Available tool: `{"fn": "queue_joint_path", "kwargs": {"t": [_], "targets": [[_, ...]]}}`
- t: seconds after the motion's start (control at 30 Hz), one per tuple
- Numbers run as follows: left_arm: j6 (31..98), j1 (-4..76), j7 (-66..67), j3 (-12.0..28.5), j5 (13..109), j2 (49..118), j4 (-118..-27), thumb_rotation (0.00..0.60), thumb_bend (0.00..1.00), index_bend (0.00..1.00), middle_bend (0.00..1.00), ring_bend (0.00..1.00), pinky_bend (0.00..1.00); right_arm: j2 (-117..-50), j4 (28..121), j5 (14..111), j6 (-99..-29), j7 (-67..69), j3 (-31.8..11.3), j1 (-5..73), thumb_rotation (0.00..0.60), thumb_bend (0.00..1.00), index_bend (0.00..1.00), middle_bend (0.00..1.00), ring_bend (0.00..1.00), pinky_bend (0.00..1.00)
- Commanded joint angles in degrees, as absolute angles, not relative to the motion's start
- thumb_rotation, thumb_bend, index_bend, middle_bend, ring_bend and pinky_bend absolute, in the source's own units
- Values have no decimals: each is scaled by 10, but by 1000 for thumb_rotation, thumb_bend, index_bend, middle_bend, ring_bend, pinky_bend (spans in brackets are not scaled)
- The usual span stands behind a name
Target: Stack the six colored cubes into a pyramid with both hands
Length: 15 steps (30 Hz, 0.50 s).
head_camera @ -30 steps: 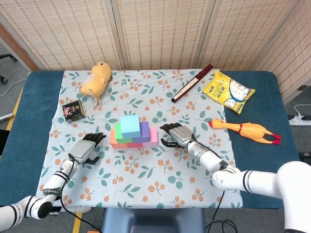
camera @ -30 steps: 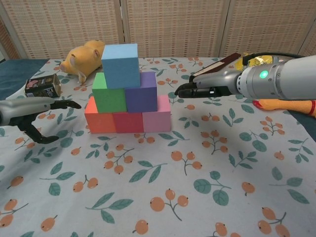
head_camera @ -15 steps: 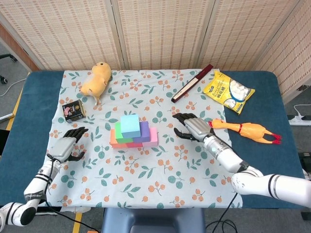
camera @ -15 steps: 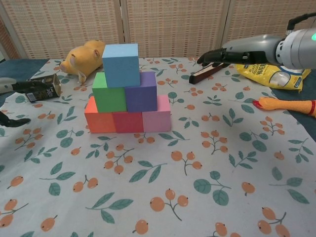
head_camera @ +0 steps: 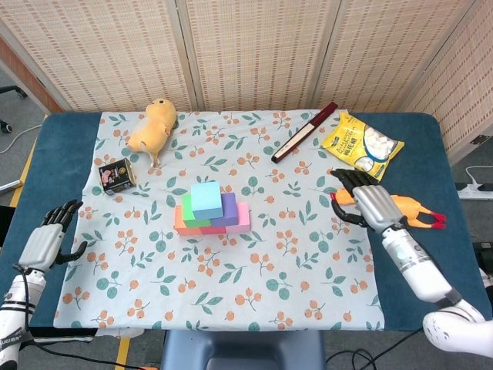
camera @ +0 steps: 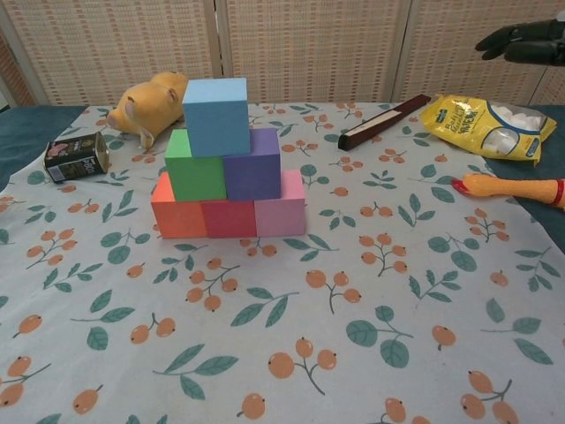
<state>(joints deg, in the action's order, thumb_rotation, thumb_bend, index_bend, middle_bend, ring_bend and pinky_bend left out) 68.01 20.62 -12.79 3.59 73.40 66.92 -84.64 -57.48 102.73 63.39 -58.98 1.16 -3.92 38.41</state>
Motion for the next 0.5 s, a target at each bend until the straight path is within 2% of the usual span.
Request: {"fn": "queue_joint_path", "kwargs": {"t": [0.03, 0.2, 0.27, 0.5], "targets": [[753, 156, -139, 36, 738, 670, -837, 600, 412, 37, 0, 0, 0, -561, 1027, 708, -706, 38, -12, 294, 107, 441, 24, 61, 0, 16], [835, 102, -137, 33, 747, 689, -822, 600, 406, 24, 0, 0, 2, -577, 1005, 766, -822, 56, 13, 203, 118, 319, 0, 61, 0, 29], [856, 86, -133, 25, 758, 694, -820, 600, 403, 14, 0, 0, 2, -589, 992, 792, -862, 71, 24, 169, 117, 318, 0, 60, 0, 29], [920, 41, -94, 8, 794, 716, -837, 600, 393, 0, 0, 0, 2, -633, 941, 856, -967, 111, 52, 75, 173, 318, 0, 60, 0, 29]]}}
